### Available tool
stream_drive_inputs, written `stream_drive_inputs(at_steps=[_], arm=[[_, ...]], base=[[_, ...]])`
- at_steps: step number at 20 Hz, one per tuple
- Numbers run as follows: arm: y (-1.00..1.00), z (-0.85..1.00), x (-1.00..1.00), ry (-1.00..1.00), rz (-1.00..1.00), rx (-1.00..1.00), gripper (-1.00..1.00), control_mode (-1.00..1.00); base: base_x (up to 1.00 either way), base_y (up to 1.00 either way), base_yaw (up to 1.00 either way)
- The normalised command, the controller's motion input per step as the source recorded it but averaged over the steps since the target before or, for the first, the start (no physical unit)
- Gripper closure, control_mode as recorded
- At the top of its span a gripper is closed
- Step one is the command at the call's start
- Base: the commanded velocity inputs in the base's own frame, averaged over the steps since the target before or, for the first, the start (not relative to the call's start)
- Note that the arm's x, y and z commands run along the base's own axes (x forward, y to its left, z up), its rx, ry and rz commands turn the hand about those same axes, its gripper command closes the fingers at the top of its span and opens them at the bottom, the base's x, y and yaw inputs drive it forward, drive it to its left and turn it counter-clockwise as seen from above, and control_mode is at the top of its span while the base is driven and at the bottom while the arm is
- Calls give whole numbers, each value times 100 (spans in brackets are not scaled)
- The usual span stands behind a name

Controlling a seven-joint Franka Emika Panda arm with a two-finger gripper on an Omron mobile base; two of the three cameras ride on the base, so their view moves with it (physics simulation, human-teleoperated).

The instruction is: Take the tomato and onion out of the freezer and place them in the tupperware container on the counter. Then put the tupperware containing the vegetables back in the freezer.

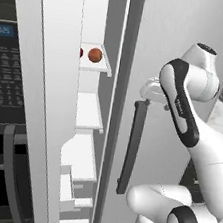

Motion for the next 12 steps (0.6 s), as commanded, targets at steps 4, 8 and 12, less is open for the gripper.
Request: stream_drive_inputs(at_steps=[4, 8, 12], arm=[[82, 41, -3, -13, 0, 13, -100, -100], [96, 21, 0, -18, 0, 7, -100, -100], [94, 2, 13, -11, -3, 6, -100, -100]], base=[[0, 0, 0], [0, 0, 0], [0, 0, 0]])
